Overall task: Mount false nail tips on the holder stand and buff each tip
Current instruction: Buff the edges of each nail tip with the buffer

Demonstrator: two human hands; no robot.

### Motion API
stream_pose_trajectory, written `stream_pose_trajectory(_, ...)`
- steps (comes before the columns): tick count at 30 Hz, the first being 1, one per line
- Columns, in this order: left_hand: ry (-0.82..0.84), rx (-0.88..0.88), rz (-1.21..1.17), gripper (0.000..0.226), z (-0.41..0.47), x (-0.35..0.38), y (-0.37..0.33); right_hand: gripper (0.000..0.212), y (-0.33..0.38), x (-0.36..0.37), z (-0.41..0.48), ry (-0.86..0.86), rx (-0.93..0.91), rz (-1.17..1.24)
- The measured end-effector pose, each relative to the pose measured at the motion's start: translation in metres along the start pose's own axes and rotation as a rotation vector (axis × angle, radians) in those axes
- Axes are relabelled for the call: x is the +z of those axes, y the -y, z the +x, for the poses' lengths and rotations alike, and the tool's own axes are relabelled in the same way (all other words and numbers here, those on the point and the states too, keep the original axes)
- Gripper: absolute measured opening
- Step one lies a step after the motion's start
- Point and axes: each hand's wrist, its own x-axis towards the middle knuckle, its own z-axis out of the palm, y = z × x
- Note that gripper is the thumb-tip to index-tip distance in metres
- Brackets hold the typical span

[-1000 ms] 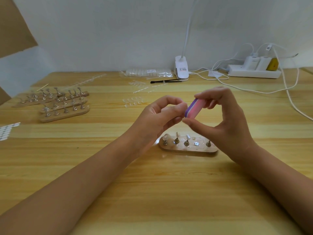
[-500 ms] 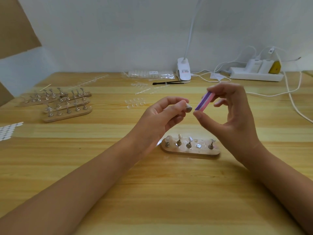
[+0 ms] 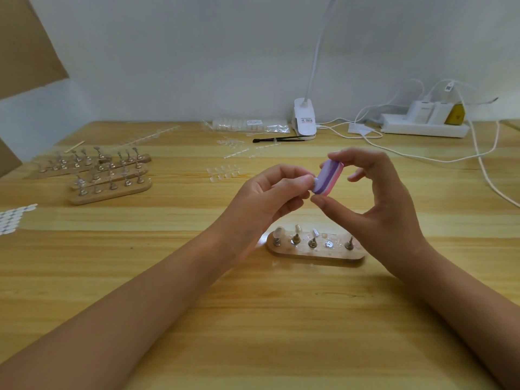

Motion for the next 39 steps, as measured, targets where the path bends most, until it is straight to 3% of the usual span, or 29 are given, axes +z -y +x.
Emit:
stream_pose_trajectory(7, -0.001, 0.015, 0.024, 0.012, -0.0012, 0.0009, -0.0002, 0.049, 0.0016, 0.0047, -0.0019, 0.02, -0.051, -0.018)
stream_pose_trajectory(13, -0.01, 0.009, 0.045, 0.006, -0.0005, 0.0011, 0.0, 0.05, -0.001, 0.0034, 0.0, -0.044, 0.025, 0.002)
stream_pose_trajectory(28, -0.001, -0.003, 0.035, 0.007, 0.0015, -0.0013, 0.0038, 0.051, 0.0028, 0.0014, 0.0017, -0.052, 0.031, 0.011)
stream_pose_trajectory(33, -0.007, 0.009, 0.038, 0.005, 0.0009, -0.0025, 0.0055, 0.05, 0.005, 0.005, 0.0002, -0.008, -0.069, -0.044)
stream_pose_trajectory(39, -0.002, -0.001, 0.036, 0.006, 0.001, -0.0015, 0.0063, 0.052, 0.0031, 0.0022, 0.0015, -0.038, -0.023, -0.055)
